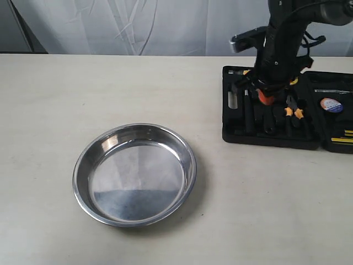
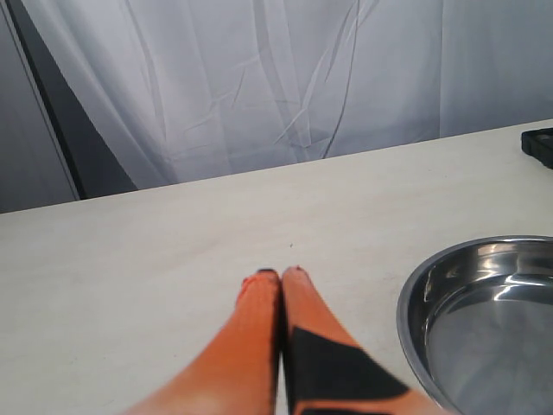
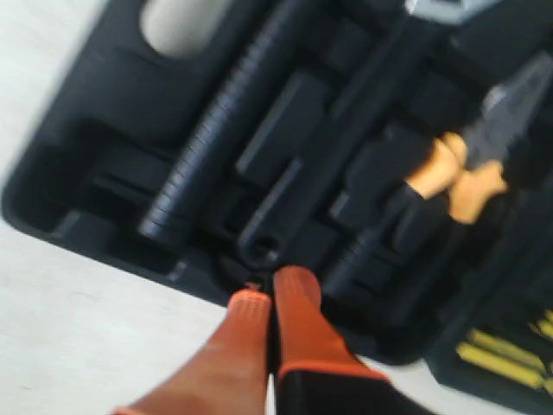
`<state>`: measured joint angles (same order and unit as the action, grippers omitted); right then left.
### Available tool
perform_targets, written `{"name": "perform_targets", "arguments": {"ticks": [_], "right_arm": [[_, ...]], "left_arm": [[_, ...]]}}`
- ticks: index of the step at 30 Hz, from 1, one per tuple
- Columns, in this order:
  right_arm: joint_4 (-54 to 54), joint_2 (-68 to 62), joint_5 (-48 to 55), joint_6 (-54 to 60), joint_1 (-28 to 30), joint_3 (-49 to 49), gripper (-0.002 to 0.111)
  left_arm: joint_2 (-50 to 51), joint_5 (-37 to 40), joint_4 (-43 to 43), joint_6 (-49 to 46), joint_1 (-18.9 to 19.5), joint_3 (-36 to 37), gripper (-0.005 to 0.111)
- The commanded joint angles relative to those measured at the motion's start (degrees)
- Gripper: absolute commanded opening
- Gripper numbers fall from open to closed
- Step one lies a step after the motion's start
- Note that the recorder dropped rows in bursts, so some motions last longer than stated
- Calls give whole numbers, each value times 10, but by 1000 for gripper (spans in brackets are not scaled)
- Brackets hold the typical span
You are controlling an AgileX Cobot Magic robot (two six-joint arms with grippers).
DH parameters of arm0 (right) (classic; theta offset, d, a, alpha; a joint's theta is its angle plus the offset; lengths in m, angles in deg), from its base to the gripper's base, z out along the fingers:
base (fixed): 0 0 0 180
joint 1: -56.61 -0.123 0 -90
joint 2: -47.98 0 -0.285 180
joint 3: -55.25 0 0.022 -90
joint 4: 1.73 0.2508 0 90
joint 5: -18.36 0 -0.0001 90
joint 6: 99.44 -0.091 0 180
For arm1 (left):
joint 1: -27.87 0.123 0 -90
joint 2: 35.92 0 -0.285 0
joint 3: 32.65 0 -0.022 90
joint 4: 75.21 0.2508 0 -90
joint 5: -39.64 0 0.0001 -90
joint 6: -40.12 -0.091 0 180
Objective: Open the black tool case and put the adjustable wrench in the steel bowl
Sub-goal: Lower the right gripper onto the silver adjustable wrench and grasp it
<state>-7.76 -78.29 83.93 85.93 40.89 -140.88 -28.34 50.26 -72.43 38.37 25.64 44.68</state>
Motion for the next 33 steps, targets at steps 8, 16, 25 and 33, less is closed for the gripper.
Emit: {"name": "perform_targets", "arguments": {"ticks": [8, 16, 25, 33], "right_arm": [[-197, 6, -199, -139, 37, 3, -1], [-29, -56, -194, -185, 37, 3, -1], [-83, -72, -204, -234, 37, 3, 30], [-82, -86, -199, -235, 37, 3, 49]], "left_arm": [[2, -2, -1, 0, -2, -1, 0], [2, -2, -1, 0, -2, -1, 0], [2, -3, -1, 0, -2, -1, 0], [2, -3, -1, 0, -2, -1, 0]]}}
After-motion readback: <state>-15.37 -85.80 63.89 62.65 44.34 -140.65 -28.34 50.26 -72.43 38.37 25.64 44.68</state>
